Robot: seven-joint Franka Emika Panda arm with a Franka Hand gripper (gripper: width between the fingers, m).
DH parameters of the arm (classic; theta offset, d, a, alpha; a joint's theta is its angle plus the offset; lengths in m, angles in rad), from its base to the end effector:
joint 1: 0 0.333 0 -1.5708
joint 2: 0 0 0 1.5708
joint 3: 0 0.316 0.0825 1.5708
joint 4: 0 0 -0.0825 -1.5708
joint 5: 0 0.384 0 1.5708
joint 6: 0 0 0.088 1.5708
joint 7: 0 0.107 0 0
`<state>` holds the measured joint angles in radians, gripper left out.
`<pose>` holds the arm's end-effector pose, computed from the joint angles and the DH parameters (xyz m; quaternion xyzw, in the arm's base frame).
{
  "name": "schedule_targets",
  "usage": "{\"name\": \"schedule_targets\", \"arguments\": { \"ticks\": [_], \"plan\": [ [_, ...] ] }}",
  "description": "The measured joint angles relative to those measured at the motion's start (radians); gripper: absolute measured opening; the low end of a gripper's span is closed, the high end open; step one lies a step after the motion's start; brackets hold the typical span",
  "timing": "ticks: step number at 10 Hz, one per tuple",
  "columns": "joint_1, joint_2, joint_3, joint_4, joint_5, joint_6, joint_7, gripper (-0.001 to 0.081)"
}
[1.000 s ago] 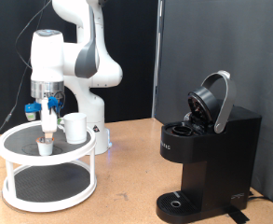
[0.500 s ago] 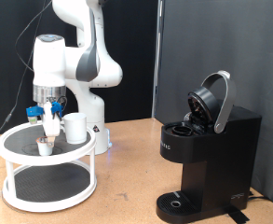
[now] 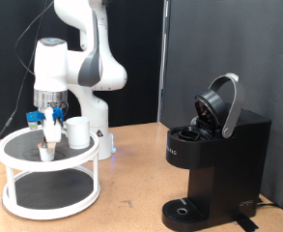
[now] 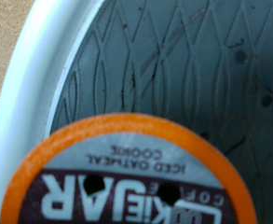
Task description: Make a cup of coffee with the keurig machine
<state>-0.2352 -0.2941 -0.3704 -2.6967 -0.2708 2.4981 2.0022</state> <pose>0.3373 -0.2234 0.3254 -0.3678 0.9283 -0.0544 0.0031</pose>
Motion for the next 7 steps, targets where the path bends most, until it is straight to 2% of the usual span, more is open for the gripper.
{"name": "schedule_targets", "arguments": {
  "ticks": [2,3,4,5,6,7],
  "plan": [
    [-0.007,0.0,0.0,-0.004,-0.004,0.008,0.003,0.0734],
    [-0.01,0.0,0.0,-0.005,-0.006,0.008,0.005,0.064],
    [-0.013,0.0,0.0,-0.005,-0.008,0.008,0.006,0.064],
    [-0.015,0.0,0.0,-0.005,-0.008,0.008,0.008,0.0438],
    [-0.015,0.0,0.0,-0.005,-0.008,0.008,0.011,0.0438],
    [-0.017,0.0,0.0,-0.005,-0.008,0.008,0.013,0.038]
  ]
}}
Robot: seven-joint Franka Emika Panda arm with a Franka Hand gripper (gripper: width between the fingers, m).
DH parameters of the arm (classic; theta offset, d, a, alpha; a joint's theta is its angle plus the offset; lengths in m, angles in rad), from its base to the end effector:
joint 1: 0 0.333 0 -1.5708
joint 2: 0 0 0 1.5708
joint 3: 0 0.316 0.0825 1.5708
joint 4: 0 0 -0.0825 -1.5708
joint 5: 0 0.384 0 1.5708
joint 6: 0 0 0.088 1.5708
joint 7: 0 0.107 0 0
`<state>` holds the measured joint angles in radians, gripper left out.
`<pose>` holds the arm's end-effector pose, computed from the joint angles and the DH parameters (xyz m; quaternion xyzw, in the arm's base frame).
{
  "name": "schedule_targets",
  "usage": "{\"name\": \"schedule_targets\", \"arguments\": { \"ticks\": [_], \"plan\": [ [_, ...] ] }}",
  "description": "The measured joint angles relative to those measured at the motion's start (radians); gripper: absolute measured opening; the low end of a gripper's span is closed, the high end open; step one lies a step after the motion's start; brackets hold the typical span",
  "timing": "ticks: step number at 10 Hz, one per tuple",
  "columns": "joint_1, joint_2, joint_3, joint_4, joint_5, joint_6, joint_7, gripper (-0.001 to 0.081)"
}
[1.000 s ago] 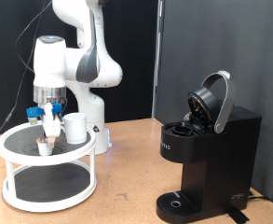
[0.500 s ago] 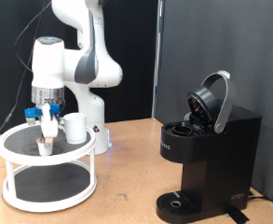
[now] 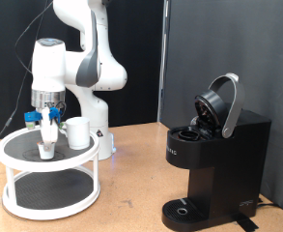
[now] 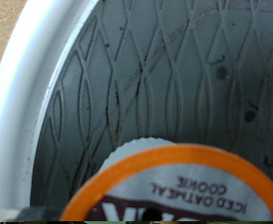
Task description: Make a cup of coffee with the keurig machine
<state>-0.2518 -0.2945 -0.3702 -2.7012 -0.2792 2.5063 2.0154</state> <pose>0.3333 -0.2281 0.3245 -0.3574 0.9322 -0.0573 0.0029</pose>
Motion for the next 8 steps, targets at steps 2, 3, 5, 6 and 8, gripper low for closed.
{"name": "schedule_targets", "arguments": {
  "ticks": [2,3,5,6,8],
  "plan": [
    [-0.001,-0.001,0.0,0.003,0.005,-0.007,0.0,0.038],
    [0.0,-0.005,0.0,0.013,0.02,-0.036,-0.005,0.038],
    [0.002,-0.035,0.0,0.06,0.073,-0.154,-0.044,0.038],
    [0.002,-0.057,0.0,0.089,0.08,-0.216,-0.059,0.038],
    [0.001,-0.093,0.002,0.129,0.069,-0.303,-0.069,0.038]
  ]
}}
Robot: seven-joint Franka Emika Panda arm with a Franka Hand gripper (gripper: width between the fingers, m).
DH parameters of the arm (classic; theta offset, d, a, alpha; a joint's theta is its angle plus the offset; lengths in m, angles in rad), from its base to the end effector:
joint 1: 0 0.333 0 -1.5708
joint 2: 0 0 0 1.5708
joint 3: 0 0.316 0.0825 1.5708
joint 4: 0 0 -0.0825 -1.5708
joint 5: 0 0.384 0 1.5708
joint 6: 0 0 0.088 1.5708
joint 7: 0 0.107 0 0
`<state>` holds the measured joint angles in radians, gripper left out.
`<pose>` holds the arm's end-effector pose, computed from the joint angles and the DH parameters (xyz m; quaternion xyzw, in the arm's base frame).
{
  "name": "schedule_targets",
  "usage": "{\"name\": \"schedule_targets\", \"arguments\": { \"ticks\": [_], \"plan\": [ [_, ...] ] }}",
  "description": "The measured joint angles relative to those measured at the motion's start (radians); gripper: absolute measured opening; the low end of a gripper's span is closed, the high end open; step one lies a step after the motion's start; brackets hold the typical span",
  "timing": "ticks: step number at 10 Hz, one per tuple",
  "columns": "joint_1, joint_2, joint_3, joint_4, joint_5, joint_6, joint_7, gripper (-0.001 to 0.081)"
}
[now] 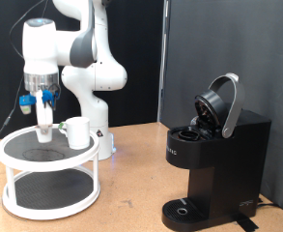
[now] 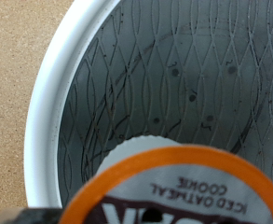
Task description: Make a cup of coffee with the keurig machine
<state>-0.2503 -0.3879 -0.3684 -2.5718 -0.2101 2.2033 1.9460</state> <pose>0.3319 -0.2417 0.3874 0.3553 -0.9346 0.0119 0.0114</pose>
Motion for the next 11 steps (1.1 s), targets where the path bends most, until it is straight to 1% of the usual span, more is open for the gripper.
{"name": "schedule_targets", "arguments": {
  "ticks": [1,2,3,5,6,7,8,9,10,11],
  "plan": [
    [0.0,0.001,0.0,-0.004,0.001,0.001,0.0,0.038],
    [0.001,0.001,0.0,-0.003,0.028,-0.011,-0.001,0.038],
    [0.009,-0.001,-0.001,0.008,0.087,-0.047,-0.021,0.038],
    [0.047,-0.02,-0.003,0.056,0.255,-0.146,-0.085,0.038],
    [0.074,-0.033,-0.009,0.076,0.352,-0.185,-0.129,0.038],
    [0.098,-0.043,-0.012,0.089,0.435,-0.208,-0.149,0.038],
    [0.116,-0.052,-0.005,0.098,0.476,-0.218,-0.144,0.038],
    [0.123,-0.058,0.005,0.103,0.488,-0.223,-0.13,0.0382],
    [0.122,-0.057,0.005,0.101,0.487,-0.223,-0.131,0.0382],
    [0.124,-0.055,0.004,0.101,0.526,-0.234,-0.125,0.0382]
  ]
}}
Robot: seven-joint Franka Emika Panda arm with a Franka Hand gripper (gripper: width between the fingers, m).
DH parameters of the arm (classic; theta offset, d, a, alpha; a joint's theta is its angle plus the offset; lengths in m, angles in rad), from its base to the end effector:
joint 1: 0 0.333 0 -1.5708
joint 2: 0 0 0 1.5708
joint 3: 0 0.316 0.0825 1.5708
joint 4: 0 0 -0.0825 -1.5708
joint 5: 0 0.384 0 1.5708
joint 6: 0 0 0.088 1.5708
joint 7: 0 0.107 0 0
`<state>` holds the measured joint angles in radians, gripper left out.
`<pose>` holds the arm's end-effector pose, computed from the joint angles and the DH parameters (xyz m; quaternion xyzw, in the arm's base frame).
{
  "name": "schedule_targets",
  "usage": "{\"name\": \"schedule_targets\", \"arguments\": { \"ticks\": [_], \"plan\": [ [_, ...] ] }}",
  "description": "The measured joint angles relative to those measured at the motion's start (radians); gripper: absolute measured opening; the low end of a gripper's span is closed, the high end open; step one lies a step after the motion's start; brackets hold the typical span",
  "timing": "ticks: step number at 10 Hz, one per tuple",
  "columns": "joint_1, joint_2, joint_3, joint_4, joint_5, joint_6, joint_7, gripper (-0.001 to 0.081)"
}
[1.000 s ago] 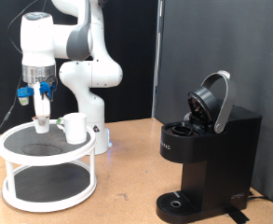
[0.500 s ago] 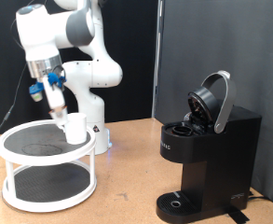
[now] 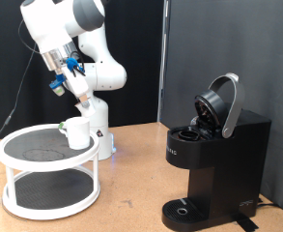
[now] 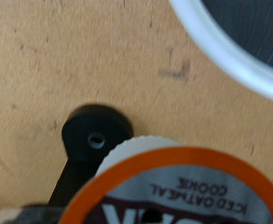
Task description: Make a cup of coffee with the keurig machine
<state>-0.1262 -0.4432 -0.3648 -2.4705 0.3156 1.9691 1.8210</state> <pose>0.3656 -0.1765 0.4409 -0.3488 0.9105 0.1731 0.1396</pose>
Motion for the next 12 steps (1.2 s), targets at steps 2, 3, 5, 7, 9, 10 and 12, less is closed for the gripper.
{"name": "schedule_targets", "arguments": {
  "ticks": [2,3,5,7,9,10,12],
  "plan": [
    [0.033,0.014,-0.001,0.02,0.174,-0.031,0.003,0.0382],
    [0.057,0.026,-0.001,0.036,0.26,-0.037,0.002,0.0382],
    [0.1,0.049,0.007,0.071,0.382,-0.053,0.001,0.0382],
    [0.107,0.057,0.012,0.079,0.398,-0.048,0.004,0.0382],
    [0.109,0.058,0.008,0.085,0.447,-0.086,0.006,0.0382],
    [0.115,0.065,0.011,0.099,0.481,-0.114,0.017,0.0382],
    [0.138,0.101,0.033,0.146,0.506,-0.132,0.053,0.0382]
  ]
}}
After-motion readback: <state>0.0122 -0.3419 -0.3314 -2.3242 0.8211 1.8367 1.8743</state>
